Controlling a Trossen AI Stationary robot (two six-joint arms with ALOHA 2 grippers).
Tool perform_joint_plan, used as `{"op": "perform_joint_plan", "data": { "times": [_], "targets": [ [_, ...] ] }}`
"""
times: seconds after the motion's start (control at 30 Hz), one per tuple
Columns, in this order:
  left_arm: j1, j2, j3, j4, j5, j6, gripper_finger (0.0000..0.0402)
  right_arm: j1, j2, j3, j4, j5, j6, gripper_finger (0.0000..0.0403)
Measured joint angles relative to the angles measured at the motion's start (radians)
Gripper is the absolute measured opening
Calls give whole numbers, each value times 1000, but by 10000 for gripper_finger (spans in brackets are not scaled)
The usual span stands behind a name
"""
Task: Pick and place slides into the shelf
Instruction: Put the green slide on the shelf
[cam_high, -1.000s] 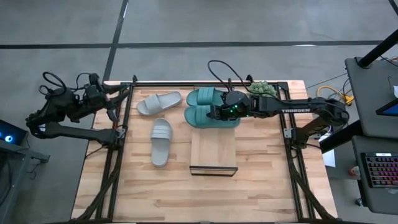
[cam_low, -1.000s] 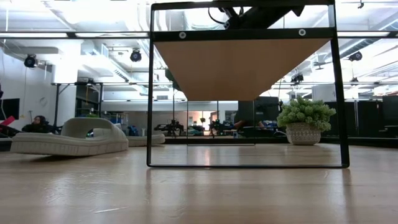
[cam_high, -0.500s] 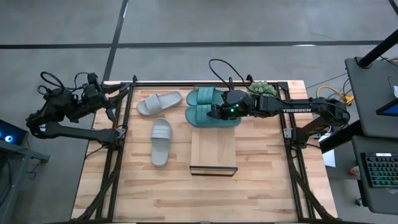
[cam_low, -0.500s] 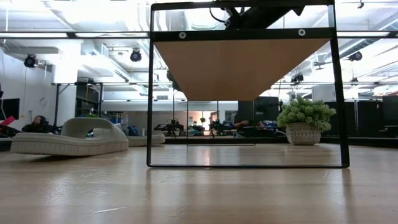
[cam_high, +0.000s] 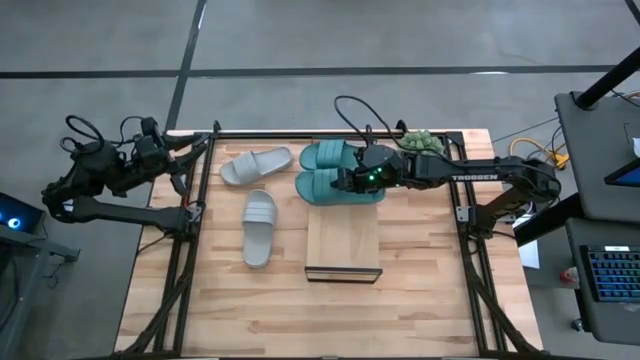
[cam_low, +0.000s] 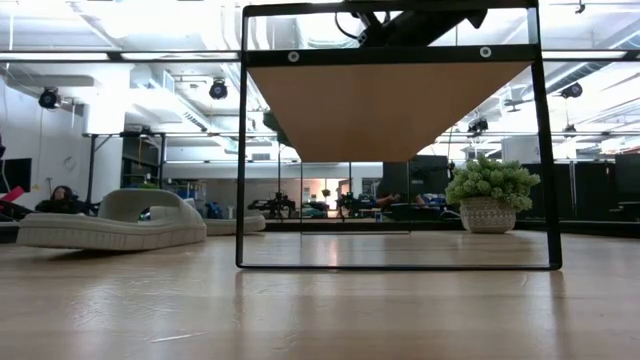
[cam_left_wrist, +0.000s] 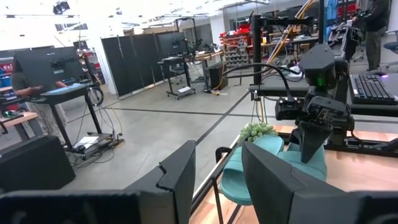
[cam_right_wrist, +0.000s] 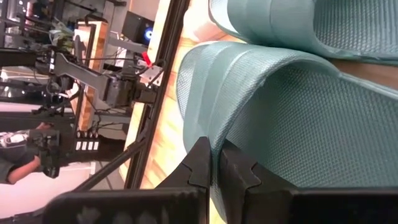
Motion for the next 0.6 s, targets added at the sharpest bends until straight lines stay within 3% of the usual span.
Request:
{"op": "perform_joint_plan", "data": {
  "times": [0.6],
  "targets": [
    [0,-1,0,-1,0,0,116,0,7,-9,1,0,-3,8]
  ]
}}
